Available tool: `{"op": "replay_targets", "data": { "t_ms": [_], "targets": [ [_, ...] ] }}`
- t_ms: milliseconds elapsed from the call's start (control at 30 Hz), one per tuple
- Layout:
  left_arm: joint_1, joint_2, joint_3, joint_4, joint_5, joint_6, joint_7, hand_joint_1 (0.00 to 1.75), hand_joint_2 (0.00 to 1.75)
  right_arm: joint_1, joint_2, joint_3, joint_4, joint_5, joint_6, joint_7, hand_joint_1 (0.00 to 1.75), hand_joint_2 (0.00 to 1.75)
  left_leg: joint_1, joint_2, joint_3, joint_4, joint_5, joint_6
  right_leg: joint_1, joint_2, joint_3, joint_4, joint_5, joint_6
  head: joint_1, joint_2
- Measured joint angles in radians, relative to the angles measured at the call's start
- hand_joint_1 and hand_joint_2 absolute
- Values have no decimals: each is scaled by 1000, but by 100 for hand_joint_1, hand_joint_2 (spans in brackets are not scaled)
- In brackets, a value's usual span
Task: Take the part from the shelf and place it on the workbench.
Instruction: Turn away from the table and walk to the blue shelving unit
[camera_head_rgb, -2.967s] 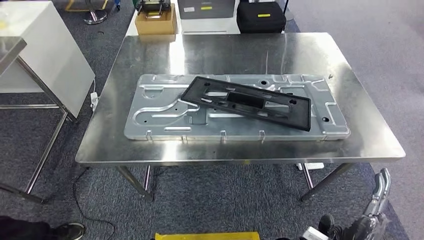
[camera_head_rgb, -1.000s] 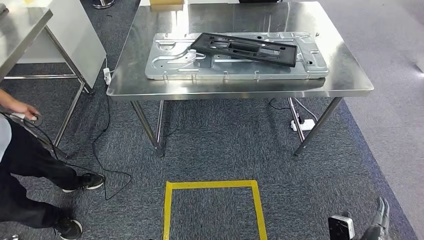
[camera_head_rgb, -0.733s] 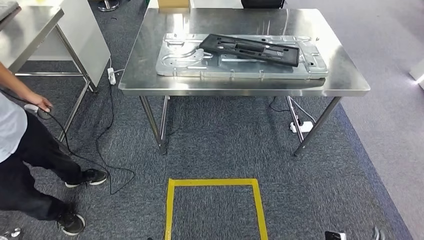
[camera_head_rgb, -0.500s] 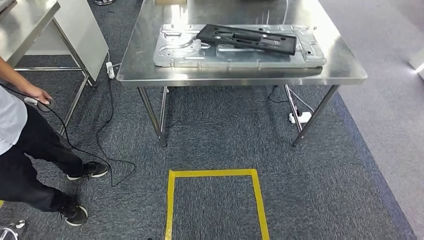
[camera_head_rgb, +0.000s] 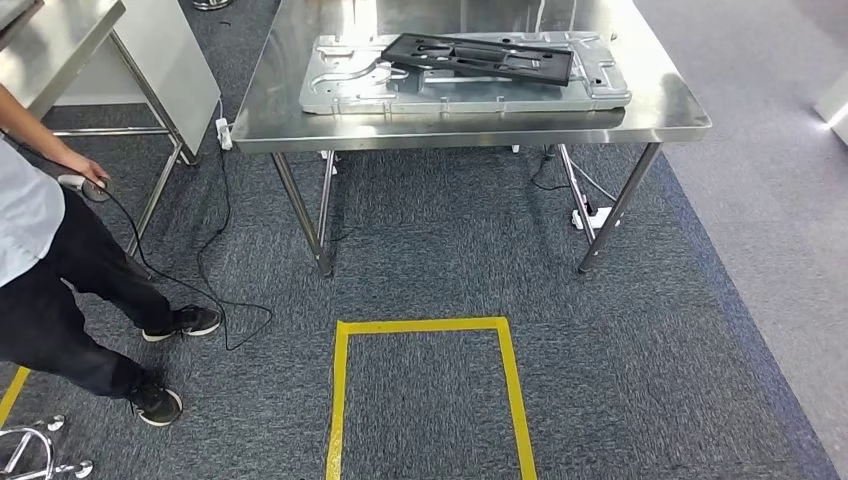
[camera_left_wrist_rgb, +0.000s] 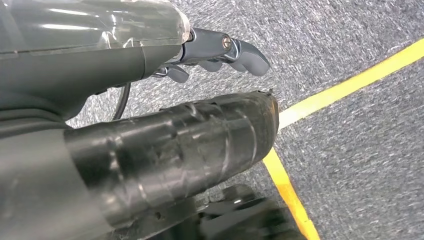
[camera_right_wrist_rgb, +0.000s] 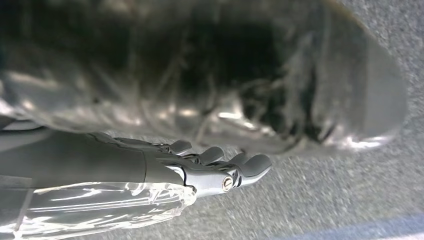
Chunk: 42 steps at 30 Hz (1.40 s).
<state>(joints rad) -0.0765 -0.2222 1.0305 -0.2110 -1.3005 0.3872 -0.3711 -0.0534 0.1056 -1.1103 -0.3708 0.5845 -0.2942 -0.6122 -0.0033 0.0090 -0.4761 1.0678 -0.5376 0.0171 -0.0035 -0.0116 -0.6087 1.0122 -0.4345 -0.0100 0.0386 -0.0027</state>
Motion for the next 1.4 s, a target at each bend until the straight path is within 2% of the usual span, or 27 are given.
{"op": "replay_targets", "data": {
  "t_ms": [67,133,167,200,233,300,333,367,400,467,533,567,667,733,800,833,867,900,933,1000,1067,1133,1200,1233,1333,1367,1400],
  "targets": [
    [-3,0,1,0,1,0,0,0,0,-2,4,-7,5,-1,2,0,0,0,-5,0,52,-92,-17,8,1,-2,-11,4,17,10,1,0],
    [-2,0,2,0,2,0,0,0,0,-3,5,-12,9,-2,2,1,0,0,-4,2,46,-111,-9,19,-1,-3,-18,4,29,22,1,0],
    [-1,0,3,0,2,0,0,0,0,-3,5,-14,10,-2,1,3,0,0,-3,4,40,-114,2,27,-2,-2,-22,12,18,27,1,0],
    [0,0,4,0,3,0,0,0,0,-3,5,-16,13,-1,1,6,0,0,-1,6,31,-117,14,36,-3,1,-32,36,-11,32,1,0],
    [0,-1,5,0,3,0,0,0,0,-3,6,-18,15,-1,1,10,0,0,0,8,20,-119,25,42,-6,4,-46,80,-58,36,1,0],
    [0,-1,7,0,2,0,0,0,0,-2,7,-22,19,3,1,18,0,0,-3,9,-8,-114,44,48,-10,7,-77,203,-148,43,2,0],
    [0,-1,8,0,2,0,0,0,0,-2,7,-24,21,4,0,21,0,0,-3,10,-22,-110,52,47,-12,7,-83,253,-166,47,2,0],
    [0,-1,9,0,3,0,0,0,0,-2,7,-25,23,6,0,24,0,0,-4,11,-37,-104,60,45,-15,7,-75,274,-159,50,1,0],
    [0,-1,10,0,3,0,0,0,0,-2,7,-26,25,7,-1,28,0,0,-3,11,-52,-97,67,42,-18,7,-50,262,-135,53,1,0],
    [0,-1,13,0,3,0,0,0,0,-4,9,-28,28,13,-3,36,0,0,-3,11,-82,-78,78,35,-26,7,43,149,-94,56,1,0],
    [-1,-1,15,0,4,0,0,0,0,-8,11,-29,31,19,-5,45,0,0,-4,11,-106,-58,85,24,-24,9,117,32,-102,51,0,0],
    [-2,-1,16,0,4,1,-1,0,0,-10,12,-30,33,23,-5,49,0,0,-4,11,-113,-51,89,17,-21,11,129,4,-112,45,0,0],
    [-1,-1,19,0,6,1,-2,0,0,-9,17,-32,41,35,-7,74,0,0,1,9,-129,-40,92,-5,-15,9,112,-7,-99,15,-1,0],
    [2,-1,20,0,9,0,-6,0,0,-8,20,-32,46,45,-7,98,0,0,6,4,-156,22,30,-15,-14,6,95,-9,-84,-5,-1,0],
    [4,-1,21,0,10,0,-11,0,0,-7,22,-32,52,54,-5,120,0,0,7,1,-193,144,-57,-21,-10,5,76,-9,-70,-13,-1,0],
    [4,-1,21,0,10,0,-13,0,0,-6,23,-33,55,58,-3,132,0,0,8,1,-205,198,-79,-22,-8,5,66,-8,-63,-14,-1,0],
    [4,-1,21,0,10,0,-14,0,0,-6,25,-33,58,63,-1,144,0,0,8,1,-204,225,-80,-21,-5,5,57,-8,-56,-14,-1,0],
    [4,-1,21,0,10,1,-15,0,0,-5,28,-33,62,70,1,158,0,0,7,1,-184,217,-62,-19,-4,5,50,-7,-50,-14,-1,0],
    [4,-1,21,0,10,2,-15,0,0,-4,31,-33,64,76,4,172,0,0,7,0,-146,171,-35,-15,-3,7,45,-6,-45,-13,-1,0],
    [3,-1,22,0,9,3,-15,0,0,-4,41,-33,72,88,10,193,0,0,2,-13,-43,22,4,-2,-1,11,39,-3,-36,-7,-1,0],
    [2,-1,22,0,8,4,-15,0,0,-4,50,-33,78,96,16,206,0,0,-2,-25,16,-78,7,9,-1,14,32,-1,-27,2,-1,0],
    [3,-1,22,0,7,5,-15,0,0,-5,57,-33,82,101,19,217,0,0,-4,-23,17,-98,6,16,-1,17,29,-2,-17,14,-1,0],
    [3,-1,22,0,7,5,-15,0,0,-4,60,-33,85,109,19,226,0,0,1,-12,16,-111,18,28,-1,19,19,17,-30,23,0,0],
    [4,-1,22,0,7,5,-15,0,0,-4,61,-33,86,115,19,233,0,0,3,-6,14,-117,25,35,-1,19,3,53,-55,27,0,0],
    [5,-2,22,0,7,6,-15,0,0,-2,65,-32,92,135,23,253,0,0,3,15,1,-113,32,43,-8,17,-76,239,-155,39,1,0],
    [6,-2,22,0,7,6,-15,0,0,-1,66,-32,94,141,25,258,0,0,3,23,-3,-109,32,43,-11,16,-88,274,-163,43,1,0],
    [6,-2,23,0,8,6,-15,0,0,1,67,-31,95,146,27,263,0,0,3,30,-6,-105,30,41,-14,14,-81,271,-153,47,1,0]
  ]
}}
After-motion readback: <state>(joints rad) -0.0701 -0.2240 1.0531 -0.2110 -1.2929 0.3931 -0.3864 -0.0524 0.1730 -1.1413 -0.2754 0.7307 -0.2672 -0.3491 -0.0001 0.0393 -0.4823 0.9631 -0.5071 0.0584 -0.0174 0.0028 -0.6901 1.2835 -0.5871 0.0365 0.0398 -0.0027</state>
